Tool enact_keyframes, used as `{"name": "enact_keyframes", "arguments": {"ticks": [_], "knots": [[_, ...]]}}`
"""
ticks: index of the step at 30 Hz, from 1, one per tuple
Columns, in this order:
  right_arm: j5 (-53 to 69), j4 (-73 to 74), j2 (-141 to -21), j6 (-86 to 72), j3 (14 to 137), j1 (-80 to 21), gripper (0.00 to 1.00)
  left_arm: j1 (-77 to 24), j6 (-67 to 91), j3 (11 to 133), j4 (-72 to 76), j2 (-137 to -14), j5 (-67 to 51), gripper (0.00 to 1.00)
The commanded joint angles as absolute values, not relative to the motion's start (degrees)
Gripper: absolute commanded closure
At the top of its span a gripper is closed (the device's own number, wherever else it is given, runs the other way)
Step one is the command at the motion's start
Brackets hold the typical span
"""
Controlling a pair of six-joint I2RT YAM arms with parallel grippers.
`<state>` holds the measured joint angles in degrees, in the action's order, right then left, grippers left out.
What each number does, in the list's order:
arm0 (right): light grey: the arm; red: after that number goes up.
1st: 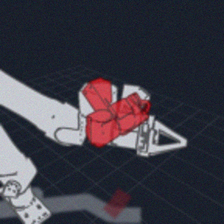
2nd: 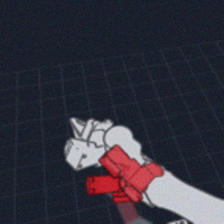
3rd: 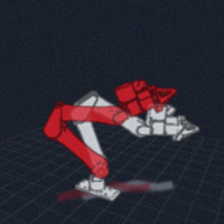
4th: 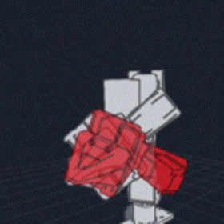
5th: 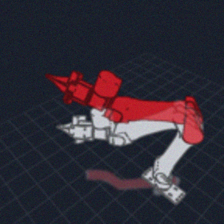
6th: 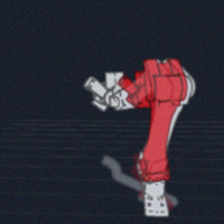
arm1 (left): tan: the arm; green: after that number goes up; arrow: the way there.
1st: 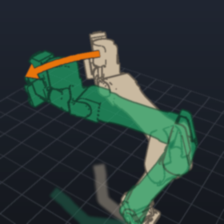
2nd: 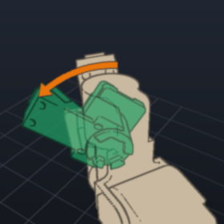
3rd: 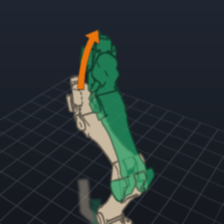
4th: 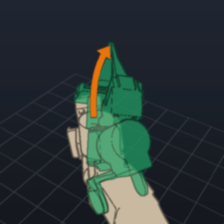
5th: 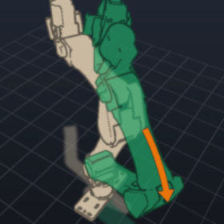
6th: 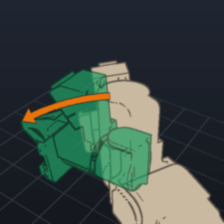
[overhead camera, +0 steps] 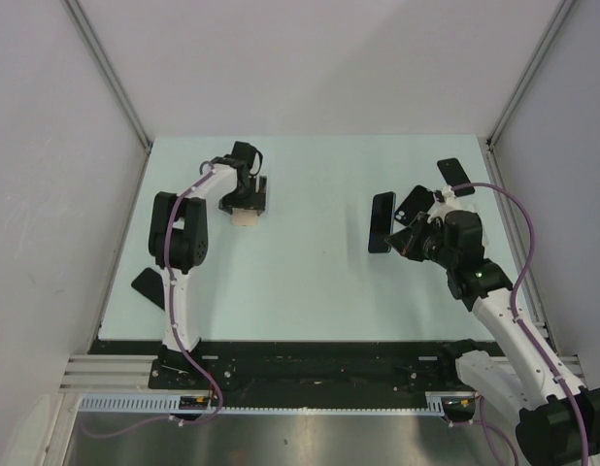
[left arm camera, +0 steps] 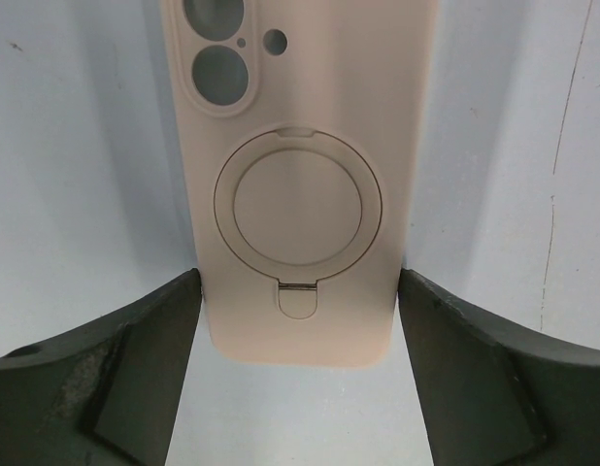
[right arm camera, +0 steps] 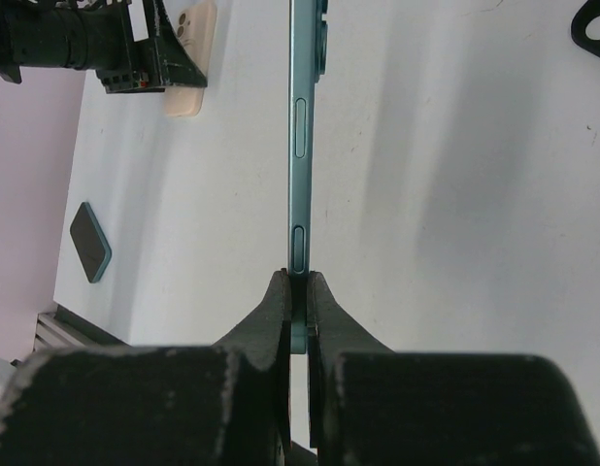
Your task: Put the phone into the phone case
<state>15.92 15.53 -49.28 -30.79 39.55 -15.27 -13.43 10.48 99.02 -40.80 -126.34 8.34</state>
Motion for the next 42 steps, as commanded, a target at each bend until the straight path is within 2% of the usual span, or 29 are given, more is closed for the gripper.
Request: {"name": "enact_keyframes", "arguments": {"ticks": [1,4,7,10,11,13,17,21,24,33,37,42], "knots": [[16.35,11.34,-47.11,-31.29,40.25,-15.47,1.0,-13.36,9.49,97.82,-40.51,-125.95,7.3,0.13],[16.08,11.69,-46.5,-31.38,40.25,-15.56,1.0,-13.01,10.37,97.12,-40.52,-125.69,4.59,0.15],[16.0,11.87,-46.06,-31.29,40.25,-15.47,1.0,-12.83,11.51,95.89,-40.43,-124.11,2.12,0.25],[16.35,11.87,-46.4,-31.38,40.25,-15.47,1.0,-13.01,13.53,93.61,-39.64,-120.43,-2.62,0.39],[16.52,11.69,-46.49,-31.55,40.25,-15.47,1.0,-13.09,14.32,91.34,-39.03,-119.11,-7.42,0.46],[16.87,11.78,-46.58,-31.73,40.25,-15.56,1.0,-13.01,17.13,87.82,-34.92,-113.86,-13.32,0.49],[16.61,12.22,-46.41,-31.82,40.25,-15.73,1.0,-13.1,25.2,74.14,-23.49,-105.57,-37.01,0.48],[16.17,12.83,-46.06,-31.82,40.34,-16.17,1.0,-13.62,39.85,61.2,-4.02,-99.85,-50.94,0.47],[15.65,13.1,-45.53,-31.99,40.25,-16.79,1.0,-13.89,47.6,53.54,5.48,-97.82,-56.31,0.46],[11.52,10.73,-48.33,-34.36,39.73,-23.02,1.0,-13.97,71.59,38.15,37.13,-100.1,-63.01,0.45],[9.06,5.99,-54.64,-36.91,39.11,-30.91,1.0,-13.8,73.39,36.74,39.9,-101.6,-63.11,0.45],[9.75,-1.55,-62.74,-42.17,38.76,-35.94,1.0,-13.71,71.72,36.21,38.07,-102.39,-62.84,0.44]]}}
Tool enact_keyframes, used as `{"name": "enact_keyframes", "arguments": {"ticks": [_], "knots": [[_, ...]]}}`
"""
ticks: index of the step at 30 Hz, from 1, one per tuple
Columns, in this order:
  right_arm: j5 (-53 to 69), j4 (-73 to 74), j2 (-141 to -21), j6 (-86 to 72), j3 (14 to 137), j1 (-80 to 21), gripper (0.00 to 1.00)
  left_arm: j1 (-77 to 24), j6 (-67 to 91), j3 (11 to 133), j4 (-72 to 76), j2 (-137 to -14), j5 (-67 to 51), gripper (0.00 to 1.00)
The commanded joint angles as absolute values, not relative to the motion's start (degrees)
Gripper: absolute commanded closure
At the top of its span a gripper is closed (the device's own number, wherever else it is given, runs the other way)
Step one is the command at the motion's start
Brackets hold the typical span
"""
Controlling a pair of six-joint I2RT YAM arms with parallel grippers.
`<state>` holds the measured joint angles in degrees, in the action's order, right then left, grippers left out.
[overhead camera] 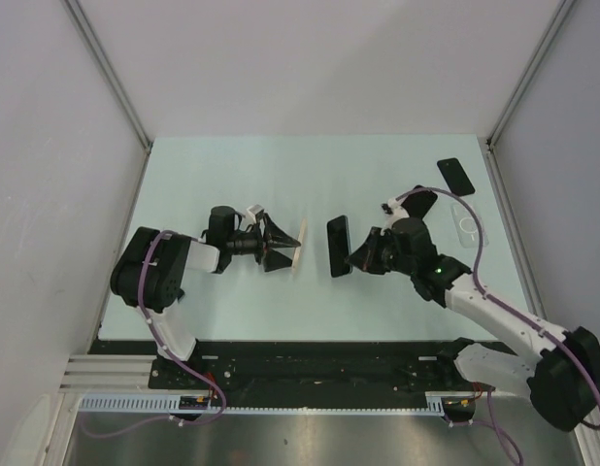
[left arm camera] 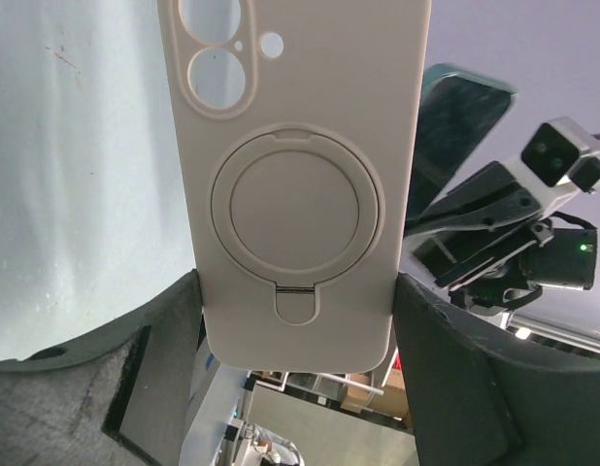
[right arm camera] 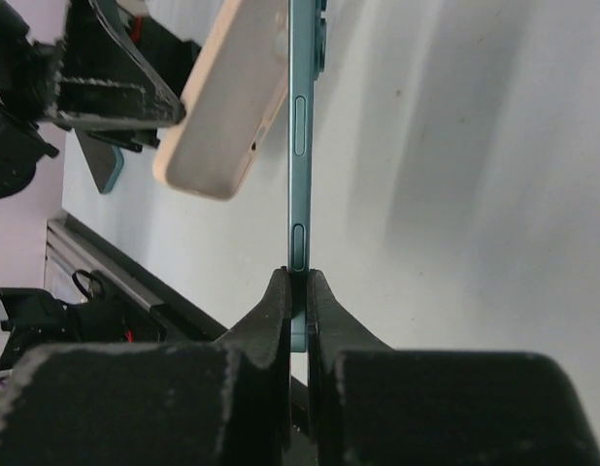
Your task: Put the phone into the phone case
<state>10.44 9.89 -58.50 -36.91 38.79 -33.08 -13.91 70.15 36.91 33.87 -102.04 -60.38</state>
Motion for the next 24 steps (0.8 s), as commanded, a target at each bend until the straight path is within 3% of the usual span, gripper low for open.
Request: {"name": "enact_keyframes", "arguments": {"ticks": [1,8,15,24], "knots": [[9.84,-2.54,-64.15,-43.06,38.76,-36.73,1.0,-13.8,71.11,36.21,37.27,-102.39,-62.75,0.43],[13.09,-12.91,-75.58,-48.16,38.85,-40.34,1.0,-13.01,59.61,38.67,21.28,-101.78,-58.98,0.38],[16.61,-22.14,-81.99,-50.62,38.76,-40.87,1.0,-12.83,58.45,39.02,17.93,-103.36,-57.92,0.32],[18.63,-25.83,-85.96,-52.47,38.85,-41.22,1.0,-12.22,44.31,46.4,-5.61,-99.94,-48.26,0.09]]}}
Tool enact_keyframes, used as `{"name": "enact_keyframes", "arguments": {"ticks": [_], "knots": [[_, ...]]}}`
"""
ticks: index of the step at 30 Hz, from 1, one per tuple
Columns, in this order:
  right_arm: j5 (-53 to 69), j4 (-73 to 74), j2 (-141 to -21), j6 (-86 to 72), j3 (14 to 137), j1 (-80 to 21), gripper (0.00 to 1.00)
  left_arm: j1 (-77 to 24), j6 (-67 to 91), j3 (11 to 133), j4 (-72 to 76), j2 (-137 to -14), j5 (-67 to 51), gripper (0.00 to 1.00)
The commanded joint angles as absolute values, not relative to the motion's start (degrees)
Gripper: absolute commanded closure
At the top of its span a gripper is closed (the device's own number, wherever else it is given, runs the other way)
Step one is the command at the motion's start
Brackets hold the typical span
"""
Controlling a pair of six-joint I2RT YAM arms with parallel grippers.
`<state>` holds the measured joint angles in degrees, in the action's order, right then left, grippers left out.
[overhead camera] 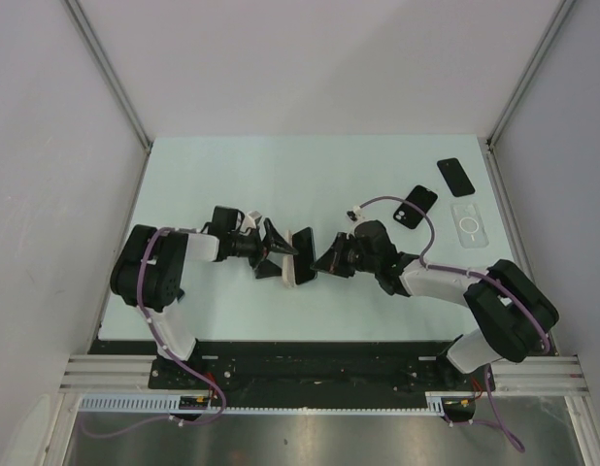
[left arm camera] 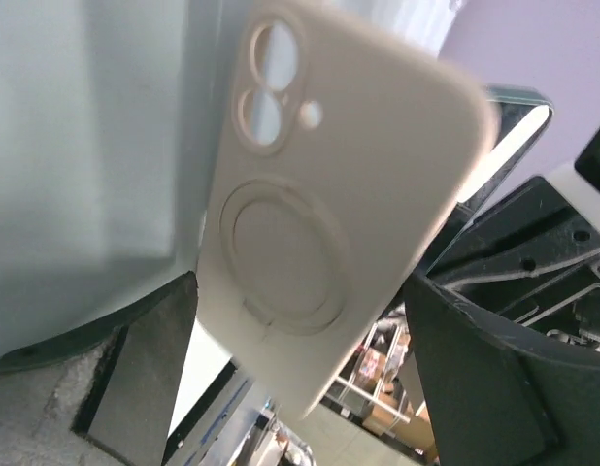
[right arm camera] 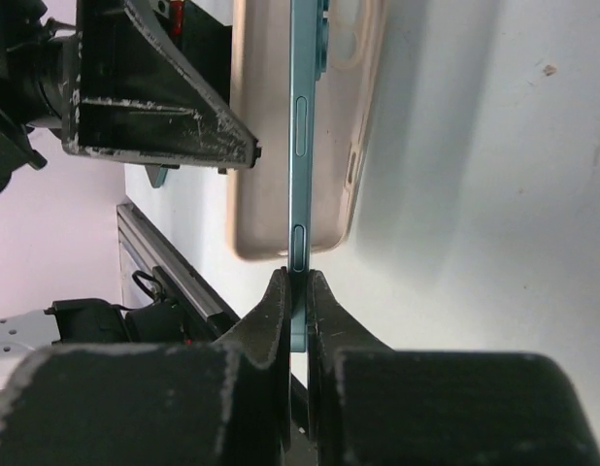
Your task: Put the phone into the phone case
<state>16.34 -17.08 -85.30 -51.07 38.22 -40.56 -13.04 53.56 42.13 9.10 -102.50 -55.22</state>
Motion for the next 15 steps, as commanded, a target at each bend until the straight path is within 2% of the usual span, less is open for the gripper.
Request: {"name": "enact_keyframes", "arguments": {"ticks": [1,7,15], "knots": [[18.72,-26.1,-86.04,-52.47,38.85,-41.31,1.0,-11.87,43.6,46.84,-6.84,-99.41,-47.47,0.06],[19.34,-27.69,-87.98,-53.09,39.73,-42.01,1.0,-9.93,36.57,52.11,-18.53,-97.03,-37.63,0.02],[18.29,-27.33,-89.56,-53.96,40.52,-42.36,1.0,-9.67,29.19,58.97,-28.47,-93.26,-24.18,0.04]]}}
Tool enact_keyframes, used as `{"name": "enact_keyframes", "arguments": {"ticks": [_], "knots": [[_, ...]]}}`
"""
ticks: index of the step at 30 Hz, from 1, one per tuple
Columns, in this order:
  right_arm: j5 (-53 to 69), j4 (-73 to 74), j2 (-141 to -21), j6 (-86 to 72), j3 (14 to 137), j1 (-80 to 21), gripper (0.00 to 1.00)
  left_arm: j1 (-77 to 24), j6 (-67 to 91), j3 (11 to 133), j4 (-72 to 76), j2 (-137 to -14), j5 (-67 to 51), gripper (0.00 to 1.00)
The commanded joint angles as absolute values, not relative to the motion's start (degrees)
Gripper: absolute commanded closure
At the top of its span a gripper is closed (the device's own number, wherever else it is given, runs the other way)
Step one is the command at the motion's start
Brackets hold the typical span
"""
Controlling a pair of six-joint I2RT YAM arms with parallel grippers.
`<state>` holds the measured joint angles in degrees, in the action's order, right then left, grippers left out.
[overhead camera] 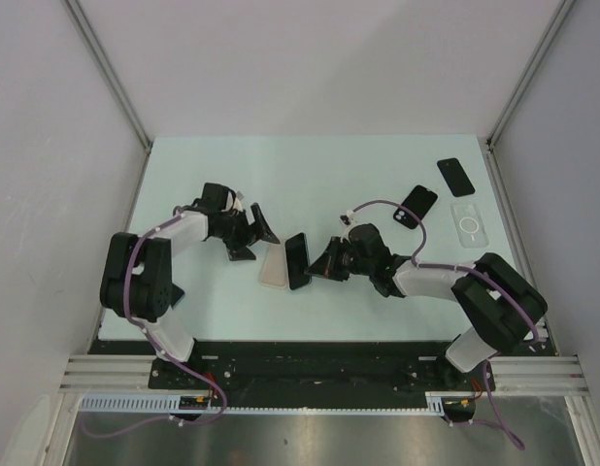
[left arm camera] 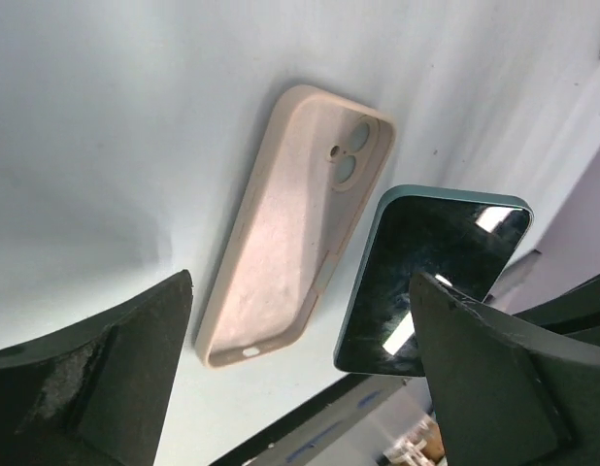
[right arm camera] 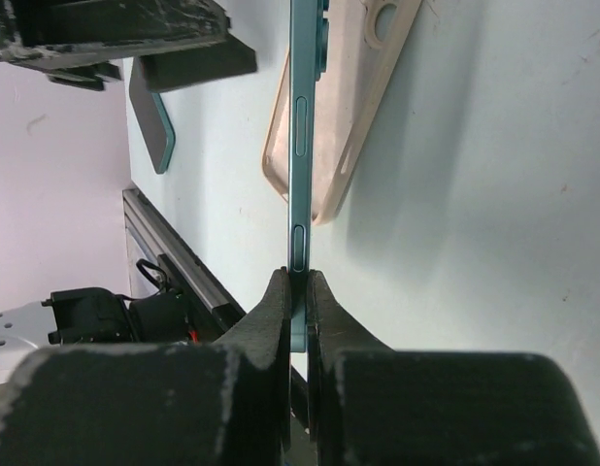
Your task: Put the phone into the phone case
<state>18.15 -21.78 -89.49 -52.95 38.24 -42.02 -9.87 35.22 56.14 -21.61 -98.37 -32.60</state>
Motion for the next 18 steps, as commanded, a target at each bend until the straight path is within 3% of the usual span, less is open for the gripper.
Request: {"name": "enact_keyframes", "arguments": {"ticks": [1,5,6,8,9,12,18], "knots": [[18.02,-27.25,-89.82,-54.05,40.52,-42.45,1.0,-9.75,28.66,59.06,-29.17,-92.73,-21.12,0.05],[16.96,-27.68,-90.88,-55.98,40.61,-42.63,1.0,-9.76,27.77,58.1,-30.58,-92.11,-17.23,0.15],[16.88,-28.47,-91.14,-56.94,40.61,-42.71,1.0,-9.76,27.6,57.92,-30.59,-92.98,-17.23,0.29],[16.61,-29.44,-91.76,-57.65,40.61,-43.15,1.0,-9.76,27.69,57.39,-30.5,-94.56,-15.57,0.44],[16.35,-29.53,-91.93,-58.0,40.61,-43.33,1.0,-9.76,27.95,57.22,-30.41,-95.01,-14.86,0.57],[15.56,-29.71,-92.28,-58.45,40.69,-43.86,1.0,-9.84,29.35,56.52,-29.18,-96.94,-14.77,0.71],[14.68,-29.45,-92.2,-58.89,40.69,-44.3,1.0,-11.85,30.94,54.58,-27.51,-98.88,-13.71,0.75]]}}
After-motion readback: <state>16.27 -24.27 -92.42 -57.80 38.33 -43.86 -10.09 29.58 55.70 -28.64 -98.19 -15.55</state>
